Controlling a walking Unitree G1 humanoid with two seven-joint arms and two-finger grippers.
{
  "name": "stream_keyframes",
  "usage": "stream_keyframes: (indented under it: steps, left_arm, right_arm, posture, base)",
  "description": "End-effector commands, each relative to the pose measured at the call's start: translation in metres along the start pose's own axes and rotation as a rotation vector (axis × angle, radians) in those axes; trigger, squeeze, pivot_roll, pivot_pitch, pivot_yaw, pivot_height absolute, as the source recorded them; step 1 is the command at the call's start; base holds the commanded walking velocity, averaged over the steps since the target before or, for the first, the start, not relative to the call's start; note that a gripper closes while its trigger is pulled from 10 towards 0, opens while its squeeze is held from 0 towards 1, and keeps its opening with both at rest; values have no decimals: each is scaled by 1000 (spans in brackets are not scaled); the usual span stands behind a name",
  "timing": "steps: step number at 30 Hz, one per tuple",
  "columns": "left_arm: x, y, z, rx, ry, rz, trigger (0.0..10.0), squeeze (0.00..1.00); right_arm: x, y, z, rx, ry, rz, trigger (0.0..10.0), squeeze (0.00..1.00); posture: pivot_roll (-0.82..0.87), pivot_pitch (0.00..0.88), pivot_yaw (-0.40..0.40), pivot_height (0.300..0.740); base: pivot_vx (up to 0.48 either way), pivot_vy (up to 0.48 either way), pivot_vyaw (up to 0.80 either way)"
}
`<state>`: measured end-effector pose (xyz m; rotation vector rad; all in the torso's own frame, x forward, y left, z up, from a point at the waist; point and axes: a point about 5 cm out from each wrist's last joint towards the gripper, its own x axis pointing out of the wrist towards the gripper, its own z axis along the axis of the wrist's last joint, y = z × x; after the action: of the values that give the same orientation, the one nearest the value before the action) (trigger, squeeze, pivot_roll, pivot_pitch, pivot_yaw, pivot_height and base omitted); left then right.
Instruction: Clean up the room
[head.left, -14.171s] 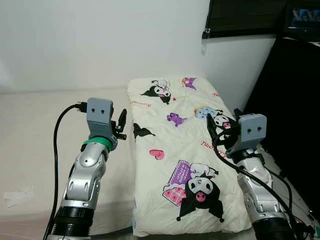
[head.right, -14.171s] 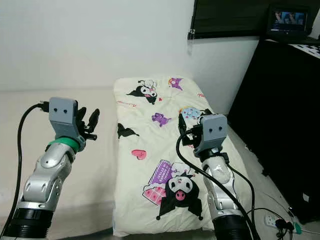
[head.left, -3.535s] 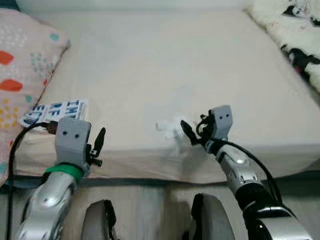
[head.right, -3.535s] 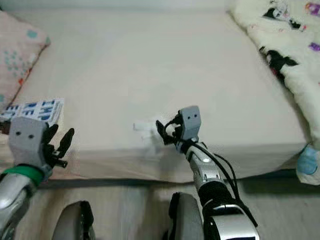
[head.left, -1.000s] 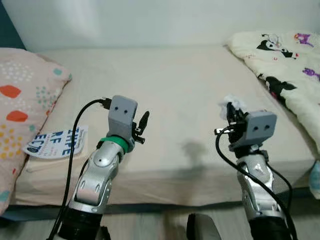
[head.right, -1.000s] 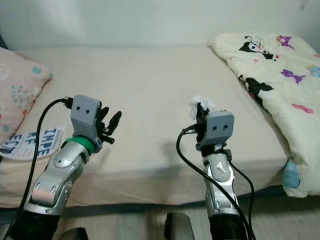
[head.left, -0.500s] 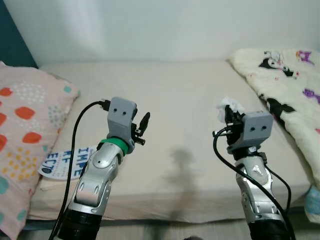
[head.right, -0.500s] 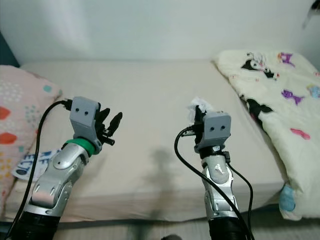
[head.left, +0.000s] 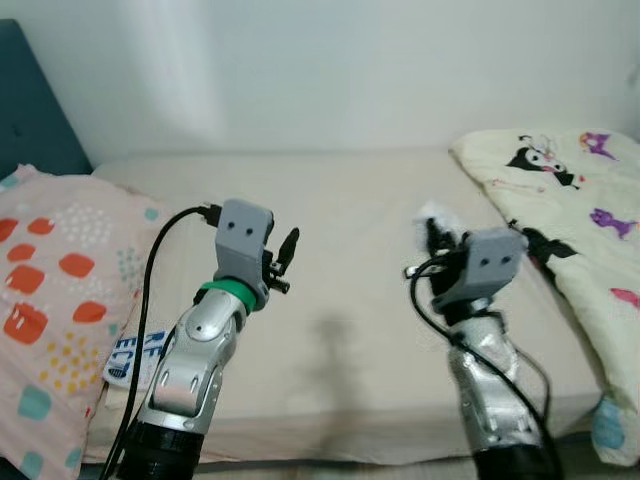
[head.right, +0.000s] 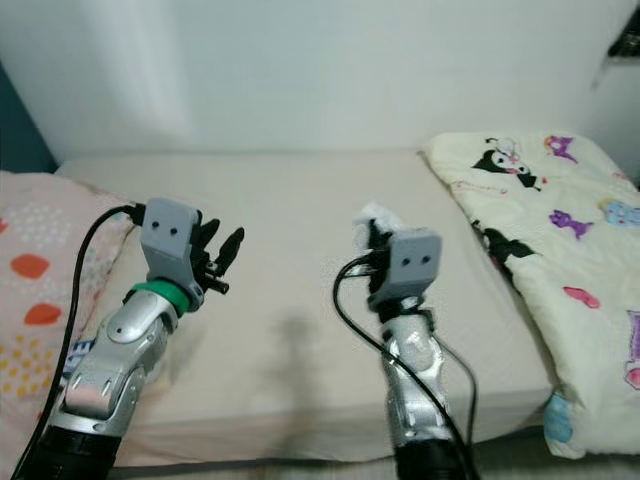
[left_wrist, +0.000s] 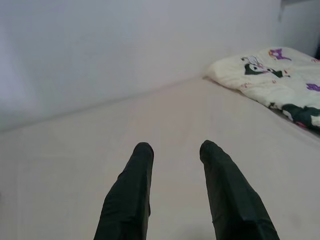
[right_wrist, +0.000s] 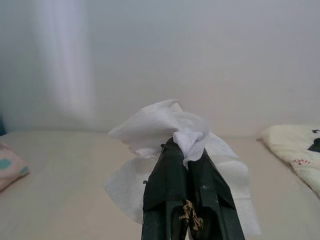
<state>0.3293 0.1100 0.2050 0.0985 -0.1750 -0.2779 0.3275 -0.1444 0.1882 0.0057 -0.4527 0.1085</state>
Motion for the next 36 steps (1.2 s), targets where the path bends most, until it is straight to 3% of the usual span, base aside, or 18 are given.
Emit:
stream_keyframes:
  steps: [1, 6, 26, 36]
  left_arm:
    - [-4, 1, -10, 8, 31, -1, 10000, 0]
    - [-7, 5, -17, 15, 52, 4, 10000, 0]
    - [-7, -3, -13, 49, 31, -40, 10000, 0]
    - [-5, -5, -13, 54, 25, -47, 10000, 0]
  right_arm:
    - [-6, 2, -9, 13, 35, -7, 10000, 0]
    - [-9, 10, -13, 19, 50, 13, 10000, 0]
    - [-16, 13, -13, 38, 62, 19, 10000, 0]
    - [-18, 14, -13, 40, 69, 20, 10000, 0]
  posture:
    - [-111, 0, 68, 700]
    - [-123, 0, 77, 700]
    - [-124, 13, 87, 700]
    - [-129, 20, 91, 700]
  base:
    - [0, 0, 0]
    - [0, 0, 0]
    - [0, 0, 0]
    - [0, -361, 0]
